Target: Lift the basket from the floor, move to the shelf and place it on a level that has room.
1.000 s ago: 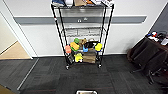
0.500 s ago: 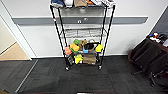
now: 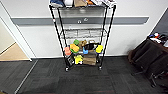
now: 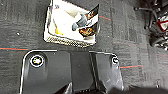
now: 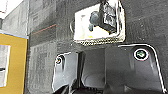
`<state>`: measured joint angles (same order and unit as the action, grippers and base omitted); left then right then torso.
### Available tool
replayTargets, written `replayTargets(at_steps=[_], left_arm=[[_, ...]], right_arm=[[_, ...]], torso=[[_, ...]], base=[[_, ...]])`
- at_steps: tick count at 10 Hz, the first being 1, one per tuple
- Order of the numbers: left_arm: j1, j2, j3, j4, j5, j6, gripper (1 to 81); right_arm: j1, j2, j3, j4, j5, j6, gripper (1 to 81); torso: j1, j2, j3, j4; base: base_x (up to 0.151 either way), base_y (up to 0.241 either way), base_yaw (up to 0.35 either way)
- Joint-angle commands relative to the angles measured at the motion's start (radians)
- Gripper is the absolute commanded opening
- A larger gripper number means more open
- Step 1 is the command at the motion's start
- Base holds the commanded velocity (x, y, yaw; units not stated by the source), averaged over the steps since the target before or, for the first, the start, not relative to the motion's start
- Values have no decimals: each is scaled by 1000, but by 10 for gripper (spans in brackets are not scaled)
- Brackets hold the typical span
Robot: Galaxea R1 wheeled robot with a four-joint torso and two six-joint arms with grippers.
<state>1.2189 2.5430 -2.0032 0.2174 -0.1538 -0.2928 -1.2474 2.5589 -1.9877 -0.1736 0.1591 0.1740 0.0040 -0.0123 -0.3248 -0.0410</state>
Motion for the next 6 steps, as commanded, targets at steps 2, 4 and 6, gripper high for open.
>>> replayTargets(at_steps=[2,4,6], left_arm=[[-39,-18,18,-3,50,-8,811],[-34,-15,-5,-56,54,-46,811],[-32,-22,3,-67,68,-54,811]], right_arm=[[41,-26,11,3,-43,2,811],[36,-21,7,5,-43,2,811],[33,-17,7,6,-43,2,811]], torso=[[0,0,0,0],[0,0,0,0],[0,0,0,0]], base=[[0,0,0],[0,0,0],[0,0,0]])
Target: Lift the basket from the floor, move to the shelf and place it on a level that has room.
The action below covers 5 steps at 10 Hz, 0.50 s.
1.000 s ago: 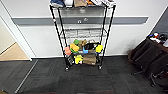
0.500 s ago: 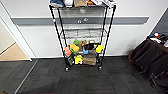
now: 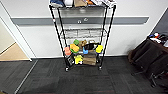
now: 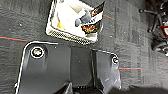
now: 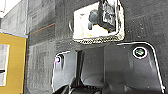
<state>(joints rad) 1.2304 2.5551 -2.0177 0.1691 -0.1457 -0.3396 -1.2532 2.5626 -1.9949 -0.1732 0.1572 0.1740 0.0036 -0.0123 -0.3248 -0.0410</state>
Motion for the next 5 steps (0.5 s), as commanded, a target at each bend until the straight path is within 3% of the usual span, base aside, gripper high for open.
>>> replayTargets(at_steps=[1,5], left_arm=[[-50,-30,16,-33,115,-18,811],[-45,-19,16,-39,137,-18,811]], right_arm=[[31,-17,15,6,-41,2,811],[10,-11,12,4,-41,2,811]], torso=[[64,-100,0,0],[110,-174,0,0]], base=[[0,0,0],[0,0,0]])
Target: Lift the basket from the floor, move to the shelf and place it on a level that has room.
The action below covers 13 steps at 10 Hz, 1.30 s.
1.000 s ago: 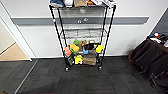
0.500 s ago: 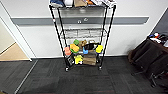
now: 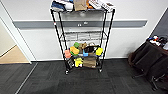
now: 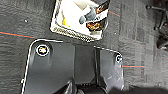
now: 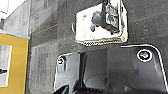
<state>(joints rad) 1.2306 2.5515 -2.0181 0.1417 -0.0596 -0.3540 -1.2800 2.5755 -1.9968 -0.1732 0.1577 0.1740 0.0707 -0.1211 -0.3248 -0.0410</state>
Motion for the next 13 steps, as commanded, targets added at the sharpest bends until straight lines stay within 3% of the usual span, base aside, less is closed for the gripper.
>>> replayTargets(at_steps=[1,4,5,6,8,13], left_arm=[[-46,-8,15,-13,50,-5,811],[-46,52,-76,-17,50,-36,811],[-46,67,-103,-28,50,-36,811],[-46,76,-120,-42,52,-36,811],[-46,72,-119,-56,50,-36,811],[-49,67,-120,-71,49,-36,811]], right_arm=[[33,-22,11,4,-43,1,811],[26,-10,-22,3,-43,2,811],[24,-1,-35,3,-43,2,811],[24,11,-54,3,-46,2,811],[27,34,-86,3,-50,2,811],[43,44,-105,3,-53,2,811]], torso=[[61,-95,0,0],[129,-202,0,0],[149,-234,-20,0],[170,-268,-94,0],[203,-322,-119,0],[309,-487,-273,0]], base=[[0,0,0],[0,0,0],[0,0,0],[0,0,0],[0,0,0],[0,0,0]])
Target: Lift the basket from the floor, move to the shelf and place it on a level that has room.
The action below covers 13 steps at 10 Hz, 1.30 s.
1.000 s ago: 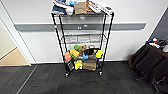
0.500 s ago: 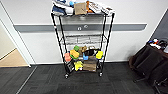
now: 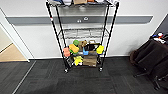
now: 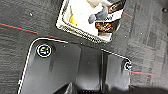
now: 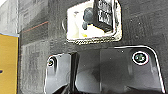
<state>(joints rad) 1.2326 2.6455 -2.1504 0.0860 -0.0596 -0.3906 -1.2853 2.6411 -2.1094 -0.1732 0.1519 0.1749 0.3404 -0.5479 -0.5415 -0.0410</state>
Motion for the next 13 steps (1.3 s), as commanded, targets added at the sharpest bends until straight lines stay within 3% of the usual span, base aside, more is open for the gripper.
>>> replayTargets(at_steps=[1,2,5,12,13], left_arm=[[-54,-28,10,-17,47,0,811],[-58,-28,10,-17,46,0,811],[-61,-16,-8,-31,46,-1,811],[-58,15,-49,-32,47,1,811],[-58,15,-49,-34,47,-1,811]], right_arm=[[54,-20,3,4,-48,2,811],[60,-17,2,4,-52,2,811],[60,-10,-3,8,-52,2,811],[51,13,-49,17,-52,2,811],[51,22,-61,15,-52,2,811]], torso=[[61,-95,-88,0],[84,-130,-27,0],[135,-209,-74,0],[284,-445,-77,0],[307,-482,-101,0]], base=[[0,0,0],[0,0,0],[0,0,0],[0,0,0],[0,0,0]])
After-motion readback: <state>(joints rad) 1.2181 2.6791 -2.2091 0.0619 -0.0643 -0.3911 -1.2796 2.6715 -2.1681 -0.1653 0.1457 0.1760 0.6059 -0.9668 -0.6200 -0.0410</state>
